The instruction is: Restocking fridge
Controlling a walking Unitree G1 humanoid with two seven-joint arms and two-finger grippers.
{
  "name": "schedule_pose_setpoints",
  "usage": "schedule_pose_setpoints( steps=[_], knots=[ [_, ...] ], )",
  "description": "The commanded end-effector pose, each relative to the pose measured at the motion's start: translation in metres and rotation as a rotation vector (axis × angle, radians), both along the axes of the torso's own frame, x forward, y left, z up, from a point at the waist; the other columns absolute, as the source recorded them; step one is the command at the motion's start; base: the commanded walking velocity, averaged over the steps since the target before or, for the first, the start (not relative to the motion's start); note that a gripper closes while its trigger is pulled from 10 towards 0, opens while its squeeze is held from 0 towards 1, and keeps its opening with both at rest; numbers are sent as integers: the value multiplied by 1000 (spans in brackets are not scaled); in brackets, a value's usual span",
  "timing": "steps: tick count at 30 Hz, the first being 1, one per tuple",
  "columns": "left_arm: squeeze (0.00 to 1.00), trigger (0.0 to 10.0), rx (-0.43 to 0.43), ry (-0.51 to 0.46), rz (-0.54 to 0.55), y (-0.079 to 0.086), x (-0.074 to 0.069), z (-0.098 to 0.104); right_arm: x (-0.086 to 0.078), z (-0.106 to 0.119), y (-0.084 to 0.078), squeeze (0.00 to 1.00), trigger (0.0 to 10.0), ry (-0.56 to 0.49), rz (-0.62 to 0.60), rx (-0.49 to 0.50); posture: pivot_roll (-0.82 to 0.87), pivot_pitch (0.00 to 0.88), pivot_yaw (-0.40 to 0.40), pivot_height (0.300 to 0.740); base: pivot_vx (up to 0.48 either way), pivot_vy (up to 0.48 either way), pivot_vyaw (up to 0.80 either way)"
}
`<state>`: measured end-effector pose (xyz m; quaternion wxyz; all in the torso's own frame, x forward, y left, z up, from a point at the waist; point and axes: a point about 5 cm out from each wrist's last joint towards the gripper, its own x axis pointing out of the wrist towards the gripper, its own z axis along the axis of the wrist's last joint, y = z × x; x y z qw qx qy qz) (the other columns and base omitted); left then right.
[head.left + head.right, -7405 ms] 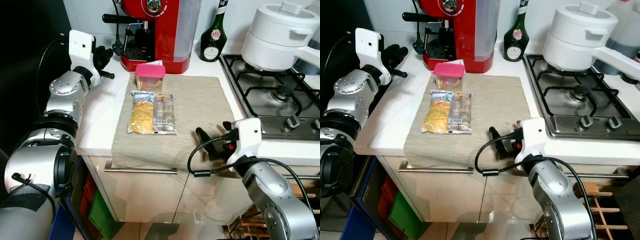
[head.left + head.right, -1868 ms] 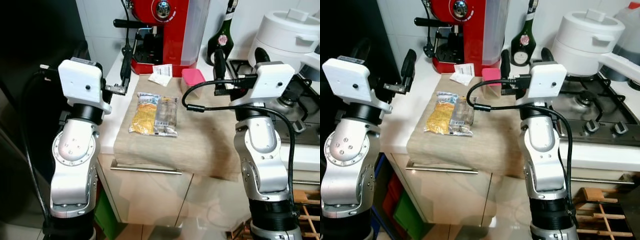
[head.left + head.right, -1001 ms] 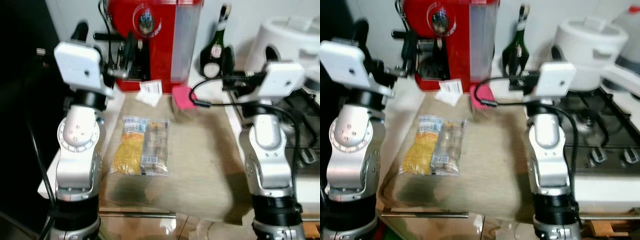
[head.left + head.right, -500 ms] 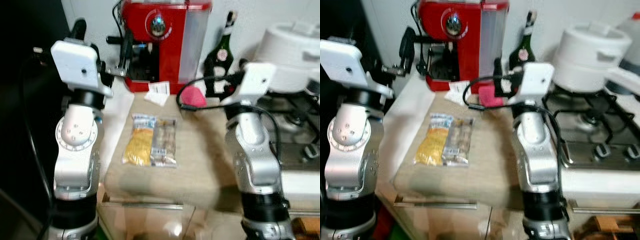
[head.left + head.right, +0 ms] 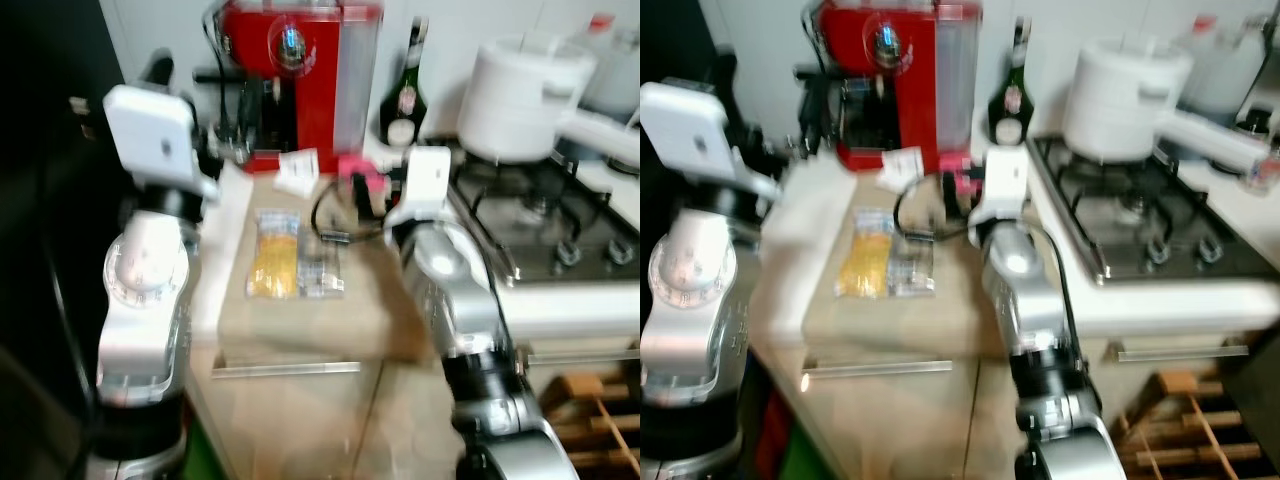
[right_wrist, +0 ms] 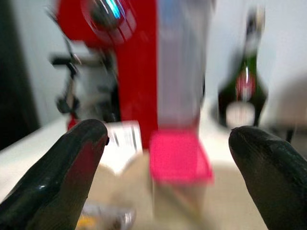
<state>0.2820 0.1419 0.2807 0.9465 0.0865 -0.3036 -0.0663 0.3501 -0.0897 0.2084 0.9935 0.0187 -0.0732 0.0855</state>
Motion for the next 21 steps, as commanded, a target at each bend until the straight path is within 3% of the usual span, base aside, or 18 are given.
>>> schedule_pose_setpoints(
  steps=[1,2,3,4,5,7,11,14,21],
  knots=[
    [0,10000,22,52,-5,3,-6,-10,-16,29,-12,0,10000,-200,-43,-25,-1,0,14,740,0,0,0],
    [0,10000,22,52,-5,3,-6,-10,-16,29,-12,0,10000,-200,-43,-25,-1,0,14,740,0,0,0],
    [0,10000,6,104,-18,6,-12,-23,-43,46,-28,0,10000,-380,-96,-32,-7,0,12,740,0,0,0],
    [0,10000,6,104,-18,6,-12,-23,-43,46,-28,0,10000,-380,-96,-32,-7,0,12,740,0,0,0],
    [0,10000,-17,110,-22,3,-17,-27,-61,52,-36,0,10000,-491,-121,-57,-15,0,8,740,0,0,0],
    [0,10000,-31,76,-16,-1,-19,-23,-68,52,-40,0,10000,-530,-133,-86,-23,0,9,740,0,0,0],
    [0,10000,1,18,36,-5,-16,-15,-73,64,-47,0,10000,-611,-181,-99,-35,0,9,740,0,0,0],
    [0,10000,21,-3,-6,-9,-6,-9,-71,77,-56,0,10000,-665,-296,-109,-43,0,11,740,0,0,0],
    [0,10000,10,-15,-3,-6,1,-2,-65,60,-52,0,10000,-588,-270,-121,-54,0,18,740,0,0,0]
  ],
)
